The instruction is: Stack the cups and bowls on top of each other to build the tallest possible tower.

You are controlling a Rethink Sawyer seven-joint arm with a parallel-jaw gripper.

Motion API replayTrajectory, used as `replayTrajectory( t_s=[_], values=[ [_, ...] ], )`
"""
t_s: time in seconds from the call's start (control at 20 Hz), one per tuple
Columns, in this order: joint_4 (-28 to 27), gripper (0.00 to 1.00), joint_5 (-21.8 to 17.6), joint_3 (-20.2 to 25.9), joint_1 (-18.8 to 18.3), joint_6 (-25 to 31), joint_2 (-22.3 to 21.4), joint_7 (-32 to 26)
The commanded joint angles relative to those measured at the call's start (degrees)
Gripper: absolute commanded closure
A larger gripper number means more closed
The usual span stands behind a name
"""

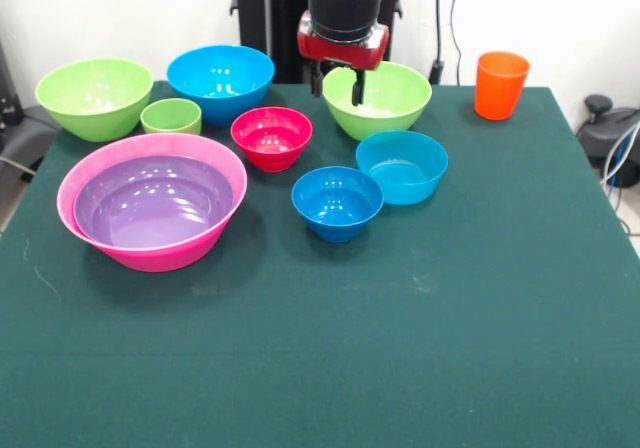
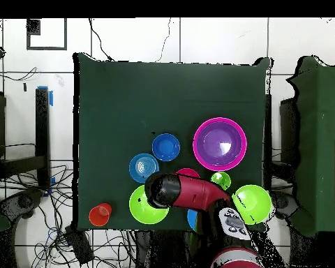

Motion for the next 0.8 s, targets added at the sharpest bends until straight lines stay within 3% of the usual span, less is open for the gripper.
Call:
replayTrajectory(
  t_s=[0.05,0.8],
  values=[
    [3.62,0.0,0.34,2.89,-0.66,-5.06,2.73,7.91],
    [4.77,0.0,-2.64,9.61,-4.95,-6.31,4.27,1.71]
  ],
)
